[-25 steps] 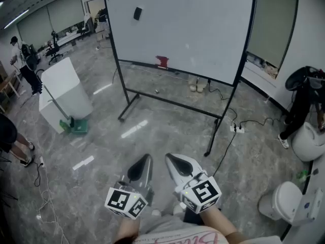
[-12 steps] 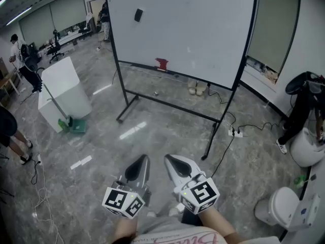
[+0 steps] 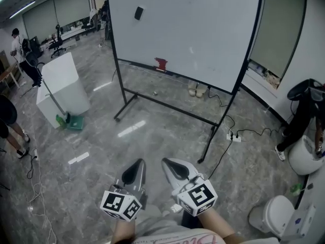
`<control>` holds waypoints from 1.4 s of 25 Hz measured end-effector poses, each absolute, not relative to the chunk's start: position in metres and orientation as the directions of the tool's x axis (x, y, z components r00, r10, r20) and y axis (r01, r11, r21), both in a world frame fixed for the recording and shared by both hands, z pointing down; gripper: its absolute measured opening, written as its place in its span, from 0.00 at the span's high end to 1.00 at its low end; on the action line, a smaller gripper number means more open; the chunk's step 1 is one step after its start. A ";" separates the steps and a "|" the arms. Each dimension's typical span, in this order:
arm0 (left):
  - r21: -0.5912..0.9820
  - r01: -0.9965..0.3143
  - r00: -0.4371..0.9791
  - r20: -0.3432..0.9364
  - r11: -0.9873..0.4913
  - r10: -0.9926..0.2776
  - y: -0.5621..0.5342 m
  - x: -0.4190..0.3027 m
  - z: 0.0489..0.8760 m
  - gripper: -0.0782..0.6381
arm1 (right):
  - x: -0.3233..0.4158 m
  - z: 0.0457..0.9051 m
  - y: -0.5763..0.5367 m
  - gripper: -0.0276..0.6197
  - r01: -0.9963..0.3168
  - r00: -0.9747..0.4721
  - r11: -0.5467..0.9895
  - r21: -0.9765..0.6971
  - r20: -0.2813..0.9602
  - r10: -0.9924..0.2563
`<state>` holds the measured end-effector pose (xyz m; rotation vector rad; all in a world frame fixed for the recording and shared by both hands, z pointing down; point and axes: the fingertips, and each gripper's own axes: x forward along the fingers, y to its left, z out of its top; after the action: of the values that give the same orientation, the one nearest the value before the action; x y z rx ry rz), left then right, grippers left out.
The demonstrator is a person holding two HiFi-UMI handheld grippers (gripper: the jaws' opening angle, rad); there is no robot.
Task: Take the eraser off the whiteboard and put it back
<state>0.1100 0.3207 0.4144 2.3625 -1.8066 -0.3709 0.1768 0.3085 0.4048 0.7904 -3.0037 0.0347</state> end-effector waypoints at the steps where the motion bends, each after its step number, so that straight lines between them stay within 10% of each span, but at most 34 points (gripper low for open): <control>1: 0.262 -0.928 0.245 -0.109 -0.266 -0.963 0.318 0.109 0.414 0.89 | 0.175 0.404 0.307 0.95 -0.488 -0.872 0.873 -0.009 0.037 -0.488; 35: 0.126 -0.895 0.399 -0.200 -0.427 -0.895 0.000 -0.078 0.359 0.89 | -0.015 0.394 0.012 0.95 -0.592 -0.806 0.804 -0.062 0.040 -0.591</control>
<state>-0.0781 0.0004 0.3587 2.6285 -1.6821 -0.3740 -0.0153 0.0119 0.3943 0.9722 -2.9659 0.1116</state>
